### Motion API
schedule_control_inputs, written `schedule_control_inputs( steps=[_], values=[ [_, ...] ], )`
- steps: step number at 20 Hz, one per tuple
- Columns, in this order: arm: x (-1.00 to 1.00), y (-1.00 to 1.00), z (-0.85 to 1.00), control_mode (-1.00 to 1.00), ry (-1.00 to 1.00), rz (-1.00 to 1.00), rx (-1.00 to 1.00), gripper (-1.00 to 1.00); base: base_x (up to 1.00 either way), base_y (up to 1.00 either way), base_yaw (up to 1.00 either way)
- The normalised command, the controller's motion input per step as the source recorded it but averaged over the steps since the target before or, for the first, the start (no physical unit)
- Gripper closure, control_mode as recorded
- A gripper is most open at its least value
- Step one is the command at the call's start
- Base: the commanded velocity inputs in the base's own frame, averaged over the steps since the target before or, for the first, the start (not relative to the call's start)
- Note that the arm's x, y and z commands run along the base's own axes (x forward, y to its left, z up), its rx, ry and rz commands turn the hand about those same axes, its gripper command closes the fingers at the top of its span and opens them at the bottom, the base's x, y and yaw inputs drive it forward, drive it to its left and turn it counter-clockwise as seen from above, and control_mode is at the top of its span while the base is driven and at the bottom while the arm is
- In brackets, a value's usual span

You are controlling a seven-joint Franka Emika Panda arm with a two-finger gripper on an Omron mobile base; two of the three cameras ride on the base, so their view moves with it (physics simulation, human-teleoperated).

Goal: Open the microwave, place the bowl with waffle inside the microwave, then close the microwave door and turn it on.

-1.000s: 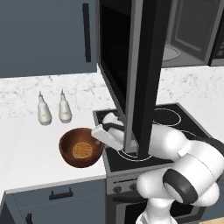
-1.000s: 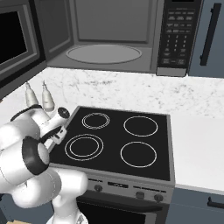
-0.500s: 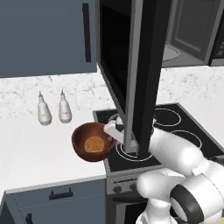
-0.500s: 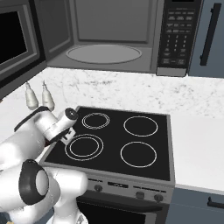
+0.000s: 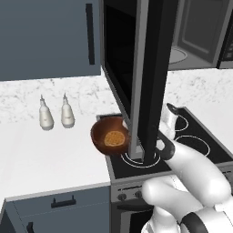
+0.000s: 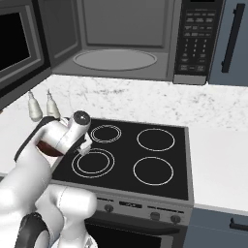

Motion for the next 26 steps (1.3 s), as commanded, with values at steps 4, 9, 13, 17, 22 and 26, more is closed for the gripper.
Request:
schedule_control_inputs(
  steps=[4, 9, 13, 17, 22, 26],
  values=[
    [-0.05, -0.54, 0.61, -1.00, 0.04, -0.22, -0.01, 1.00, 0.00, 0.00, 0.00],
    [-0.18, -0.56, 0.70, -1.00, 0.00, -0.16, 0.01, 1.00, 0.00, 0.00, 0.00],
    [-0.27, -0.55, 0.83, -1.00, 0.00, -0.11, 0.06, 1.00, 0.00, 0.00, 0.00],
    [-0.31, -0.50, 0.95, -1.00, 0.00, -0.11, 0.06, 1.00, 0.00, 0.00, 0.00],
    [-0.16, -0.40, 1.00, -1.00, -0.07, -0.12, 0.07, 1.00, 0.00, 0.00, 0.00],
    [-0.08, -0.36, 1.00, -1.00, -0.13, -0.15, 0.12, 1.00, 0.00, 0.00, 0.00]
  ],
)
